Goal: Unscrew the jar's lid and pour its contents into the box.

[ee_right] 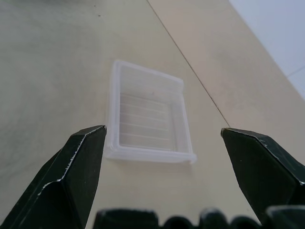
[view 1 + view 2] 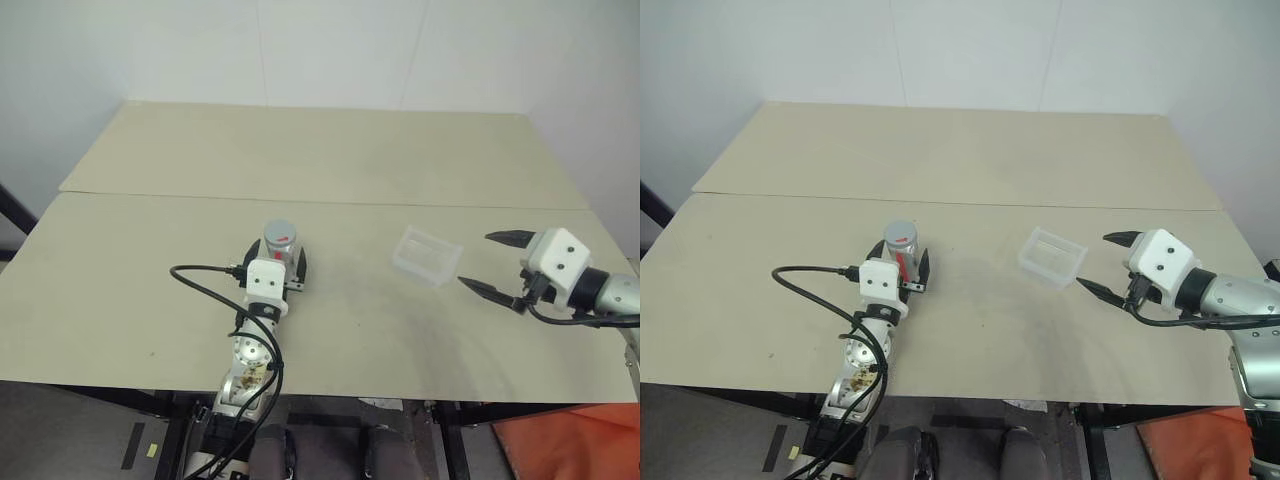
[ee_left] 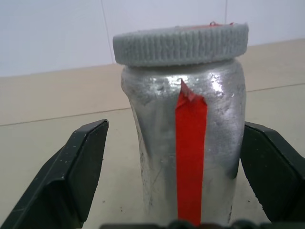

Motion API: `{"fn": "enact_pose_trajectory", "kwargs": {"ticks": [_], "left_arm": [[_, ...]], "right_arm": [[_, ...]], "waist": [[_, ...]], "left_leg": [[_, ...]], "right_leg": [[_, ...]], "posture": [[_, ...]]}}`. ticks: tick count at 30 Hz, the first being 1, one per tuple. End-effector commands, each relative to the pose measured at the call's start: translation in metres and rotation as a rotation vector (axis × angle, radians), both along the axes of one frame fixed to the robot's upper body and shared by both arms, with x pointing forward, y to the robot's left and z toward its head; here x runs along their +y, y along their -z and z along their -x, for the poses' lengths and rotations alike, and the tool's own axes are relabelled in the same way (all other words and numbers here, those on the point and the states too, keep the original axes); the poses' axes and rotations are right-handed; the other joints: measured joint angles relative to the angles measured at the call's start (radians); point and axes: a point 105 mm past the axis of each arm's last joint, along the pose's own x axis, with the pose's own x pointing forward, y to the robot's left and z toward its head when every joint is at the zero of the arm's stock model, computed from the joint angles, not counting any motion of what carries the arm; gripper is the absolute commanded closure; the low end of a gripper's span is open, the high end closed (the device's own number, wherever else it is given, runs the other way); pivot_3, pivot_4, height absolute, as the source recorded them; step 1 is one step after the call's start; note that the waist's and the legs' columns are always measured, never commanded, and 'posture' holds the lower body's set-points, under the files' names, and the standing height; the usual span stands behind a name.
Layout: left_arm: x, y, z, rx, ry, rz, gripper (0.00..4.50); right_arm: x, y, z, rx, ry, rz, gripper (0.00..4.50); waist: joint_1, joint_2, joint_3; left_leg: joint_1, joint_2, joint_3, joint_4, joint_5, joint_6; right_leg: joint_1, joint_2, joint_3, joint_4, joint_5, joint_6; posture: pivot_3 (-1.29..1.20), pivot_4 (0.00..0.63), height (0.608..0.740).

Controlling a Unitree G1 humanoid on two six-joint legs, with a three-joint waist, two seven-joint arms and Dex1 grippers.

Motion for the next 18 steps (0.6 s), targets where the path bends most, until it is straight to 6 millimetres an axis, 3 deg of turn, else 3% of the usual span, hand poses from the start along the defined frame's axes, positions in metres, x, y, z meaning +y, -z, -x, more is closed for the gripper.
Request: {"fn": "enact_pose_trajectory", "kwargs": {"ticks": [1,7,13,18], "left_arm": [[-0.003,-0.01,0.0,-0.045,0.02,0.027,0.63],[-0.005,-0.009,-0.004,-0.034,0.036,0.023,2.51],[0.001,-0.015,-0.005,-0.048,0.055,0.003,2.57],[-0.001,-0.04,0.0,-0.081,0.221,0.091,2.57]], "right_arm": [[0.001,-0.009,0.001,-0.053,-0.004,0.003,0.0],[0.001,-0.008,0.001,-0.062,0.006,0.0,0.0],[0.009,-0.009,0.0,-0.069,-0.008,-0.035,0.0],[0.036,-0.024,0.001,-0.057,-0.064,-0.281,0.0]], "waist": [[0.0,0.0,0.0],[0.0,0.0,0.0],[-0.001,0.0,0.0],[-0.003,0.0,0.0]], "left_leg": [[0.0,0.0,0.0,0.0,0.0,0.0],[0.0,0.0,0.0,0.0,0.0,0.0],[0.0,0.0,0.0,0.0,0.0,-0.001],[0.0,0.0,0.0,0.0,0.001,-0.001]], "right_leg": [[0.0,0.0,0.0,0.0,0.0,0.0],[0.0,0.0,0.0,0.0,0.0,0.0],[0.0,0.0,0.0,0.0,0.0,0.0],[-0.001,0.0,0.0,0.0,0.0,0.0]], "posture": [[0.0,0.15,0.74],[0.0,0.15,0.74],[0.0,0.15,0.74],[0.0,0.15,0.74]]}}
